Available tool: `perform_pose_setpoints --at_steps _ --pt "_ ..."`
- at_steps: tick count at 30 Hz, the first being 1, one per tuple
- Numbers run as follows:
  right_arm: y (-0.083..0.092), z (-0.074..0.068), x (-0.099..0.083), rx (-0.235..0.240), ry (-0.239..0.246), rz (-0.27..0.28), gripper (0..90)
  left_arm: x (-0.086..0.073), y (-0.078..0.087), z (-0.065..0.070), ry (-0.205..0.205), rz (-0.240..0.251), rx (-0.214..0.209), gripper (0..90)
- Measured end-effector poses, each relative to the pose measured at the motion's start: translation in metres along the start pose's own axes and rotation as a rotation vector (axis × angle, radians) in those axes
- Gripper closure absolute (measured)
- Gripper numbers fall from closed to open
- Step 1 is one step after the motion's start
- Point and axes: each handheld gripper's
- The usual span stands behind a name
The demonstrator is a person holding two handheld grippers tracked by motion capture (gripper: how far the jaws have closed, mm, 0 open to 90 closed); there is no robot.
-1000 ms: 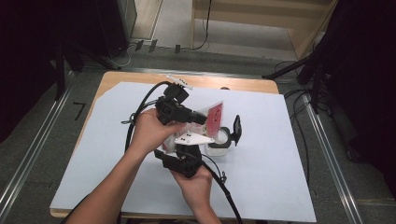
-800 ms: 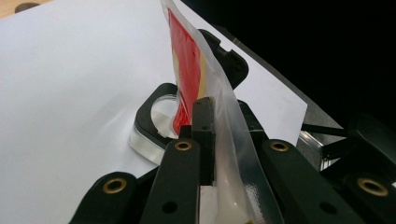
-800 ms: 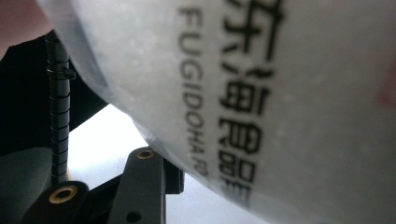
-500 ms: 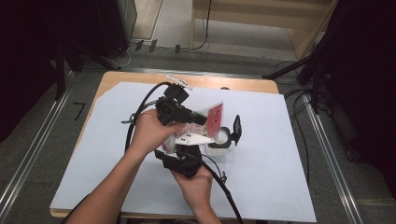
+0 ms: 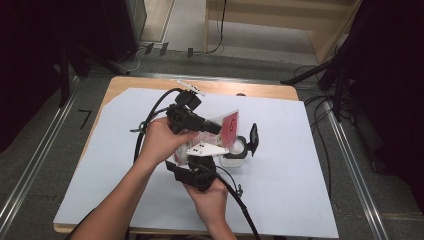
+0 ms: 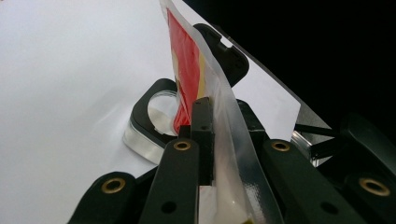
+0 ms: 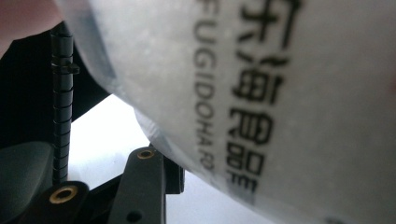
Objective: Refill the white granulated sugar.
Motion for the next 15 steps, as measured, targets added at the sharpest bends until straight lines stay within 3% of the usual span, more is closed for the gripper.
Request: perform_pose_setpoints --at_steps 11,15 --pt "0.001 -0.0009 0.0009 -0.014 0.021 -0.006 63.3 -0.0012 0.0023 -0.0045 0.019 0.019 -0.024 82.8" --pt "0.0011 -0.0013 0.0018 -0.012 0.027 -0.007 63.3 -0.0007 0.0035 -0.0057 0.019 0.015 -0.011 82.7"
Point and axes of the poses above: each handheld gripper's, and its own axes: y roughly backward along the jaws, x roughly out of its top, z roughly to its right, and after that the axes turned 12 degrees about -x, right-handed
